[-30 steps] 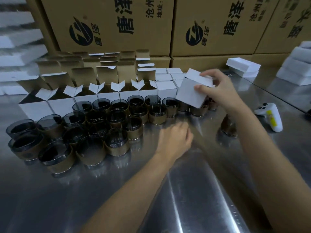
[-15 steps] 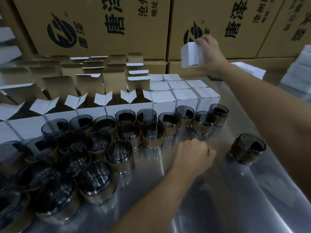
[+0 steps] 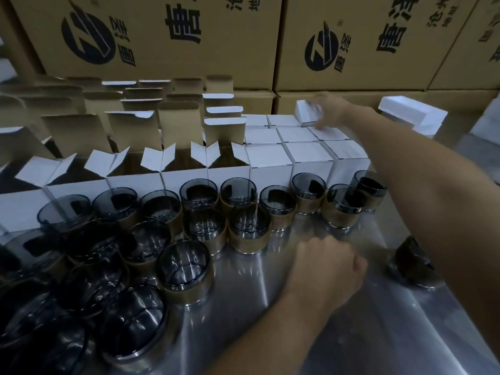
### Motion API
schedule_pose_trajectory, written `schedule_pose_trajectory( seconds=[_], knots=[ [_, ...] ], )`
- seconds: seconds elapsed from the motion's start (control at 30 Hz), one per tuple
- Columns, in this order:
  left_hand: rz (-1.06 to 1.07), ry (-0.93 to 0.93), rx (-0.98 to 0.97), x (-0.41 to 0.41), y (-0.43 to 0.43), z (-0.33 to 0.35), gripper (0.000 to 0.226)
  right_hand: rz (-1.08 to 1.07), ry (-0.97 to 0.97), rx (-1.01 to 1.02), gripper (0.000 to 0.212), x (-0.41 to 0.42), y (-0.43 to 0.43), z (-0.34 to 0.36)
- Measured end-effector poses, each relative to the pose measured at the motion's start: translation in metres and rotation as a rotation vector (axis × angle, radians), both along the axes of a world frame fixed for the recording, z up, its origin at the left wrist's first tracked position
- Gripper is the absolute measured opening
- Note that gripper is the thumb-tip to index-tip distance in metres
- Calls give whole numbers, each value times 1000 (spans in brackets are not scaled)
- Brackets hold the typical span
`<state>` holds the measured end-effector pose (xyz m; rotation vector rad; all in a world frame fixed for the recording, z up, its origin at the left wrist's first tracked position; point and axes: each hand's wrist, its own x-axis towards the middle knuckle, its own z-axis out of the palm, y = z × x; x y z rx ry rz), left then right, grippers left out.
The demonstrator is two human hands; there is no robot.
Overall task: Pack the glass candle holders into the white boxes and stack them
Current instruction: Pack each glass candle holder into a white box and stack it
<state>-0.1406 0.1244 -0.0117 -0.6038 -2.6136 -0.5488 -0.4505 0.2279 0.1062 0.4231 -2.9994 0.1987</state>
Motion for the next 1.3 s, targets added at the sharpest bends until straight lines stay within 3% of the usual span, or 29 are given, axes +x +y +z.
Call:
schedule_pose_trajectory(
  seconds=[0.13,0.37,0.5,0.73,0.87,1.07,1.3],
  knots=[
    [-15,-18,26,1,0,3,31,-4,-135,33,48,-3,2,-9],
    [-18,-33,25,0,0,3,31,-62,4,-87,47,-6,-3,-33],
    [-9,-63,53,-2,-1,3,32,-88,-24,-133,43,4,-8,-33],
    [49,-115,120,-3,-1,7,30,-35,-21,-312,43,79,-39,-26],
    [88,-139,302,6,-7,14,23,90,5,-446,41,166,-63,-29],
    [224,-130,825,34,-38,15,14,217,-1,-786,35,290,-86,-53],
    [212,-93,757,72,-91,6,28,422,56,-688,31,338,-110,-70]
  ],
)
